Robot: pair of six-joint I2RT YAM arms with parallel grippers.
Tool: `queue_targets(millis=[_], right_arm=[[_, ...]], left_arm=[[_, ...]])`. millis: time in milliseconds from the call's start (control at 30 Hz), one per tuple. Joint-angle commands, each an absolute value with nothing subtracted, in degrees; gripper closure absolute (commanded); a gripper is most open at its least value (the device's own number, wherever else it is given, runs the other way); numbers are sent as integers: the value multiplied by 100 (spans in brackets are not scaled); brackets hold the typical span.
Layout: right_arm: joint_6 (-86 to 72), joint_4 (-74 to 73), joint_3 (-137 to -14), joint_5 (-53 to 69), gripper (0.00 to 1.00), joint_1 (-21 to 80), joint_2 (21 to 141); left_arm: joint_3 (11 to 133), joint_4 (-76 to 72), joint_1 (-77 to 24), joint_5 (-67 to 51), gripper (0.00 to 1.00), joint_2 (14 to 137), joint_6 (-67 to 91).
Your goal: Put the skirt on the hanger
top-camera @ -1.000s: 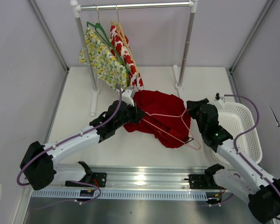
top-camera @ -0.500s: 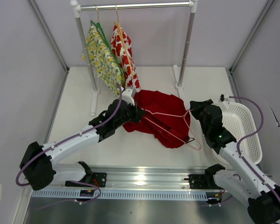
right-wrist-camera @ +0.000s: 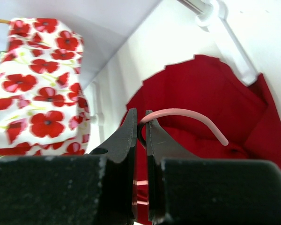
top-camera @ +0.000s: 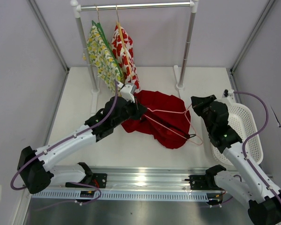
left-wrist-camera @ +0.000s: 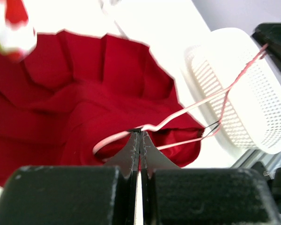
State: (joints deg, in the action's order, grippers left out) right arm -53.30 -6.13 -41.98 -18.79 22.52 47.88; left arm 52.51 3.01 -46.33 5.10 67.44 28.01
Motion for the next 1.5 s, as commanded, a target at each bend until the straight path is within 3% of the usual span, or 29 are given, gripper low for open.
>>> queue_targets(millis=[0, 467, 967, 1467], right_arm=[[-5318, -212, -4632, -1565, 100, 2276, 4729], [-4914, 738, -4613, -1152, 100, 2531, 4886], [-4386, -386, -7767, -563, 100, 2426, 5642], [-4088, -1237, -9279, 289, 100, 2575, 6476]], left_arm=[[5818, 483, -4711, 317, 100, 6600, 2479], [6749, 1203, -5035, -238, 100, 7426, 2083], [8894, 2451, -5150, 254, 100, 7541, 1995], [8956, 2250, -5150, 615, 96, 7312, 1916]])
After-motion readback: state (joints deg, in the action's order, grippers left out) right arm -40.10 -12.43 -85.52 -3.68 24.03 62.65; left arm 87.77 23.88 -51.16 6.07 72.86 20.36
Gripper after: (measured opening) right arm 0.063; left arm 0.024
